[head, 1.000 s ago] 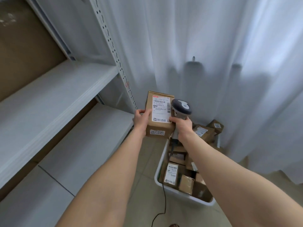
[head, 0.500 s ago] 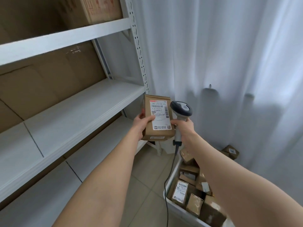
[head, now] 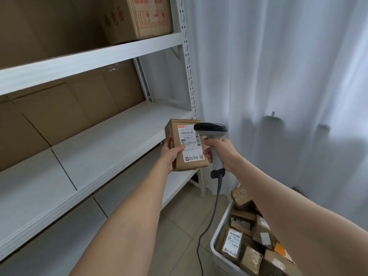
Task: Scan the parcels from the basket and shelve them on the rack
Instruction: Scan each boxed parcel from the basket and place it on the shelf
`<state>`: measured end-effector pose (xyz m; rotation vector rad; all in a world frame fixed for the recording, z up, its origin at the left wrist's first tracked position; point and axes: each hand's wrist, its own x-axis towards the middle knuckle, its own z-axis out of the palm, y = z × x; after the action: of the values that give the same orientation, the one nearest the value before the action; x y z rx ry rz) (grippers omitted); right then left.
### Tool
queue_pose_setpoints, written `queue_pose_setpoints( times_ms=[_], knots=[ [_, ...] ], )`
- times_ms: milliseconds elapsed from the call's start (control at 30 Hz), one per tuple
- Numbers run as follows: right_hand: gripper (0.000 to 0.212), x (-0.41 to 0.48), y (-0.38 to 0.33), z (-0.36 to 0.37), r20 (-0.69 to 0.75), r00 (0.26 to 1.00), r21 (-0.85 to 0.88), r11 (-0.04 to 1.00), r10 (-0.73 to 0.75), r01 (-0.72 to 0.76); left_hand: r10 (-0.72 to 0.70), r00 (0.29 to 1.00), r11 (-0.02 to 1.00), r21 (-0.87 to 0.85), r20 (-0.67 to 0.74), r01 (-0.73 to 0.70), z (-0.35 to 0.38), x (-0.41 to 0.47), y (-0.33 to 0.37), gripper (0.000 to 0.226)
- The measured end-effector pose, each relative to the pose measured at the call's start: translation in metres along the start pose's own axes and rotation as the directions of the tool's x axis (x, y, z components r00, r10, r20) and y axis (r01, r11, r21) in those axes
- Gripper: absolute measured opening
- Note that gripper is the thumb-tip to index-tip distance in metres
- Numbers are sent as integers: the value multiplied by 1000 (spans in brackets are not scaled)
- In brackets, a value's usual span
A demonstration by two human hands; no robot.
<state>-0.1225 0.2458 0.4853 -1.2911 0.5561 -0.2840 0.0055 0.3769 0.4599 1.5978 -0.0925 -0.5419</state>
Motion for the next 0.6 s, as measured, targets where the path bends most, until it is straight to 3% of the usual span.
queue_pose_setpoints(
  times_ms=[600],
  knots=[
    [11,-5,-8,78,22,998,-135,989,67,-63,5,998,1000,-21,-60,-7,-74,21,3,59]
  ],
)
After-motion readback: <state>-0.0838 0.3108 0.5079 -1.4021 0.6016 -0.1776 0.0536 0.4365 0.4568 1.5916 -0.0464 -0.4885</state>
